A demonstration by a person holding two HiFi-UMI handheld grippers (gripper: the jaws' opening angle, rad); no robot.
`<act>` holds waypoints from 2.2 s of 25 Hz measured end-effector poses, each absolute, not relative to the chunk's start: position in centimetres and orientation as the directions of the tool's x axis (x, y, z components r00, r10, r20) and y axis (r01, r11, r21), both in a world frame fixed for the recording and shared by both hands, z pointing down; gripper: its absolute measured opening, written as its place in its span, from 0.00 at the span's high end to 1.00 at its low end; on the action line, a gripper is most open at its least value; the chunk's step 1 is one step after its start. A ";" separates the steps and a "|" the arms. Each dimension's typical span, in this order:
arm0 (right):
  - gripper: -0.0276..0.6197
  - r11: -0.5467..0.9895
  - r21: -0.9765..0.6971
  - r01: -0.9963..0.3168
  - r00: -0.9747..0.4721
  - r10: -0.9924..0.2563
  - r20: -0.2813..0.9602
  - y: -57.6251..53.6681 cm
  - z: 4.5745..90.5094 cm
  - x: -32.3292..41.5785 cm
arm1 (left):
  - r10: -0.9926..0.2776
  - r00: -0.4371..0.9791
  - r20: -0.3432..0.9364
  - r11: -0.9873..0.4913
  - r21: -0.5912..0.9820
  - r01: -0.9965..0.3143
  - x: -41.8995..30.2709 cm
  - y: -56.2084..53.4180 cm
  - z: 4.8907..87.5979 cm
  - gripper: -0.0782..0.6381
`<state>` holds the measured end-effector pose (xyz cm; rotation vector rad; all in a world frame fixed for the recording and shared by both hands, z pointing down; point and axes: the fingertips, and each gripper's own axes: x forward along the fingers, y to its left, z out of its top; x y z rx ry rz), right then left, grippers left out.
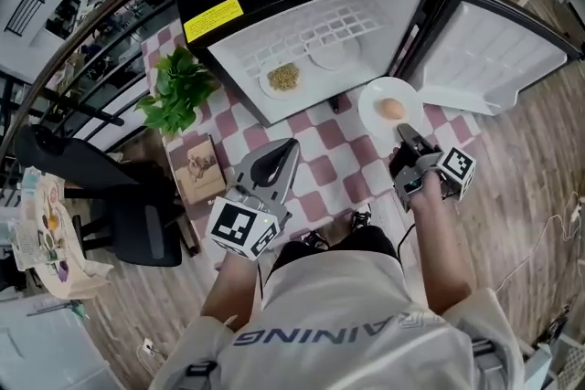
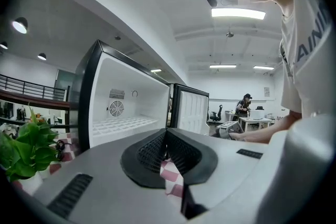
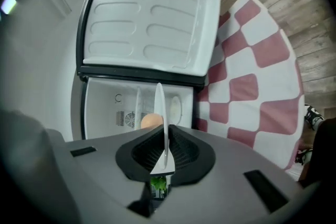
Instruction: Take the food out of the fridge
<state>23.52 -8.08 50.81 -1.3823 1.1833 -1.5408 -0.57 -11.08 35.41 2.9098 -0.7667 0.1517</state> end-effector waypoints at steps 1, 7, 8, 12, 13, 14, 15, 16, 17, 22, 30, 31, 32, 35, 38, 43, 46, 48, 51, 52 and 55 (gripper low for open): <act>0.90 -0.325 -0.945 -0.046 -0.137 -0.935 0.328 -7.3 52.2 24.0 | -0.474 0.870 0.135 -0.867 0.102 -0.488 -0.2 -10.9 35.6 0.88; 0.90 -0.397 -0.918 0.003 -0.130 -0.910 0.393 -4.7 58.9 24.9 | -0.431 0.886 0.173 -0.885 0.111 -0.452 1.1 -10.1 36.9 0.88; 0.90 -0.403 -0.915 0.009 -0.131 -0.908 0.398 -4.6 59.8 25.0 | -0.429 0.886 0.179 -0.886 0.109 -0.451 1.1 -10.1 37.0 0.88; 0.90 -0.427 -0.904 0.008 -0.132 -0.897 0.422 -4.3 62.3 25.4 | -0.430 0.880 0.201 -0.885 0.100 -0.456 0.9 -10.1 37.4 0.88; 0.90 -0.434 -0.901 0.006 -0.130 -0.894 0.430 -4.2 62.8 25.4 | -0.431 0.878 0.208 -0.884 0.099 -0.457 0.8 -10.0 37.6 0.88; 0.90 -0.441 -0.898 0.004 -0.129 -0.890 0.436 -4.1 63.2 25.5 | -0.431 0.876 0.215 -0.883 0.099 -0.459 0.8 -10.0 37.8 0.88; 0.90 -0.446 -0.895 0.004 -0.128 -0.888 0.441 -4.1 63.6 25.6 | -0.431 0.875 0.220 -0.883 0.099 -0.460 0.8 -9.9 37.9 0.88; 0.90 -0.449 -0.893 0.006 -0.128 -0.886 0.445 -4.1 63.9 25.6 | -0.430 0.874 0.225 -0.882 0.099 -0.460 0.8 -9.9 38.0 0.88; 0.90 -0.452 -0.892 0.007 -0.128 -0.885 0.447 -4.1 64.2 25.6 | -0.429 0.874 0.228 -0.883 0.099 -0.459 0.8 -9.9 38.1 0.88; 0.90 -0.466 -0.885 0.005 -0.115 -0.879 0.462 -4.2 65.3 25.8 | -0.423 0.875 0.237 -0.886 0.095 -0.454 0.9 -9.7 38.2 0.88; 0.88 -0.474 -0.881 0.006 -0.108 -0.876 0.470 -4.3 66.5 26.0 | -0.426 0.873 0.237 -0.883 0.099 -0.458 1.0 -9.5 38.6 0.88; 0.88 -0.472 -0.881 0.006 -0.107 -0.877 0.469 -4.3 66.5 26.0 | -0.425 0.874 0.235 -0.884 0.100 -0.457 1.0 -9.4 38.5 0.88; 0.88 -0.472 -0.882 0.008 -0.106 -0.877 0.469 -4.2 66.6 26.0 | -0.424 0.875 0.233 -0.885 0.099 -0.456 1.1 -9.4 38.5 0.88; 0.88 -0.474 -0.880 0.013 -0.108 -0.876 0.470 -4.2 66.8 26.1 | -0.424 0.875 0.232 -0.885 0.099 -0.455 1.3 -9.3 38.5 0.88; 0.86 -0.455 -0.890 -0.016 -0.118 -0.883 0.454 -4.4 66.6 26.0 | -0.425 0.874 0.234 -0.884 0.099 -0.457 1.3 -9.3 38.6 0.88; 0.62 -0.402 -0.898 -0.178 -0.177 -0.885 0.431 -5.2 65.6 25.2 | -0.434 0.867 0.246 -0.877 0.104 -0.468 1.4 -9.3 38.9 0.88; 0.54 -0.359 -0.898 -0.257 -0.215 -0.884 0.415 -5.5 64.9 24.6 | -0.434 0.867 0.245 -0.877 0.105 -0.468 1.5 -9.3 38.9 0.88; 0.49 -0.331 -0.891 -0.311 -0.241 -0.879 0.411 -5.6 64.5 24.2 | -0.433 0.868 0.245 -0.878 0.105 -0.467 1.4 -9.2 38.9 0.88; 0.46 -0.293 -0.862 -0.414 -0.290 -0.855 0.430 -5.6 64.3 23.4 | -0.435 0.867 0.242 -0.877 0.105 -0.469 1.4 -9.2 38.8 0.88; 0.45 -0.280 -0.844 -0.457 -0.306 -0.842 0.445 -5.5 64.3 23.2 | -0.435 0.867 0.242 -0.877 0.105 -0.469 1.4 -9.1 38.7 0.88; 0.45 -0.231 -0.743 -0.629 -0.321 -0.793 0.518 -5.2 64.4 22.6 | -0.437 0.867 0.240 -0.876 0.107 -0.471 1.4 -9.1 38.7 0.88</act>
